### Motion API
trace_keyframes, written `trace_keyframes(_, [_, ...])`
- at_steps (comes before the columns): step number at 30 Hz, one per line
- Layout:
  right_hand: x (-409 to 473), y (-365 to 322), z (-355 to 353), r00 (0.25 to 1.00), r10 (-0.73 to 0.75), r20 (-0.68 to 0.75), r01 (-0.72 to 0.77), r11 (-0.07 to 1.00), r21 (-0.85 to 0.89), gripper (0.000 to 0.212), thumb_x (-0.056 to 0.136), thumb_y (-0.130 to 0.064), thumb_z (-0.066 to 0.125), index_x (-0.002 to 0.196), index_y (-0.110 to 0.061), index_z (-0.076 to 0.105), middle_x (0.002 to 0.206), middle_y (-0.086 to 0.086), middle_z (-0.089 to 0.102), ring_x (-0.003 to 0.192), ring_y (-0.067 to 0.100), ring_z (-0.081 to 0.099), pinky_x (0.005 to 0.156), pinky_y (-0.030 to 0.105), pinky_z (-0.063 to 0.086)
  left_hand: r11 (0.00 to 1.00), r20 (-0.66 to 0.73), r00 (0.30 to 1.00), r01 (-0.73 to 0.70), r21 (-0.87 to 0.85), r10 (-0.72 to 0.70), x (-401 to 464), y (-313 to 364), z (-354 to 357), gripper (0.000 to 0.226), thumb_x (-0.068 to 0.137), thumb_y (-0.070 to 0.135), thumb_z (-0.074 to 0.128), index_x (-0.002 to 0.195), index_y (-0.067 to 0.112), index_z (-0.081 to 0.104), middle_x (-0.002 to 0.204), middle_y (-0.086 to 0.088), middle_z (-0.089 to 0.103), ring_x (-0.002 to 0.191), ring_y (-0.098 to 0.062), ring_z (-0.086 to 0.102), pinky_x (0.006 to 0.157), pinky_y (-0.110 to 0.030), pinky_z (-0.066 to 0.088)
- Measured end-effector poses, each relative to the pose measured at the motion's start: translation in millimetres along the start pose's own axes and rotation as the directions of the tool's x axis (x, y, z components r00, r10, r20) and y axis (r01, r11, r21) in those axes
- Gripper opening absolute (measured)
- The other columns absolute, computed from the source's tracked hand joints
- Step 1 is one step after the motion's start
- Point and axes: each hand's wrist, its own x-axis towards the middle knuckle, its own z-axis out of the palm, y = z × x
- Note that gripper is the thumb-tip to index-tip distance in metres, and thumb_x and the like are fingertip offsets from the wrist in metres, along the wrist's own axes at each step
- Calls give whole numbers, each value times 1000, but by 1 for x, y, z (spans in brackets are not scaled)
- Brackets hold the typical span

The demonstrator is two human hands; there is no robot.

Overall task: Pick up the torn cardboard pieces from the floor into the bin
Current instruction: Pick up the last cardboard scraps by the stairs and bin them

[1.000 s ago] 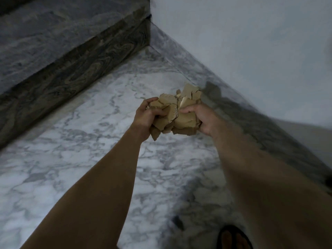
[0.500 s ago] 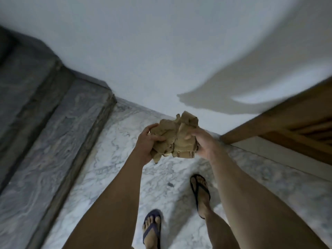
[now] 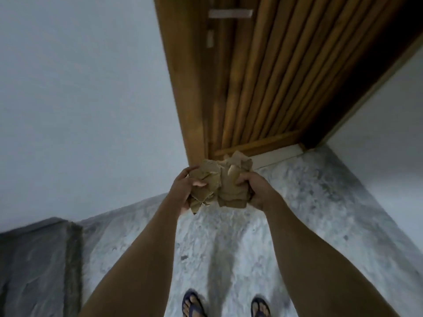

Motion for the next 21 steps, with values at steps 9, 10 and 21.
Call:
trace_keyframes(9, [-180,10,-270,953,-132,-273,212,934,286,35,73,1,55,106,-5,68,97,14,73,90,33,69,82,42,58,956,379,922,-34,292,-83,-54,-115,277,71,62,-4,74,128,19,63,126,-17,67,109,-39,68,90,-60,56])
trace_keyframes(10, [-204,17,-302,940,-143,-310,239,924,299,43,66,-1,58,108,-5,68,98,15,73,91,33,69,86,44,56,948,412,904,-28,317,-111,-64,-137,310,72,61,-3,75,128,19,63,126,-16,67,108,-38,69,91,-59,56])
trace_keyframes(21, [-482,174,-602,737,-58,-674,500,718,484,33,81,5,50,104,-7,71,98,15,74,88,30,69,83,41,56,781,632,595,-13,625,-496,-266,-394,610,51,80,-17,61,123,9,62,117,-17,71,104,-36,70,79,-44,60])
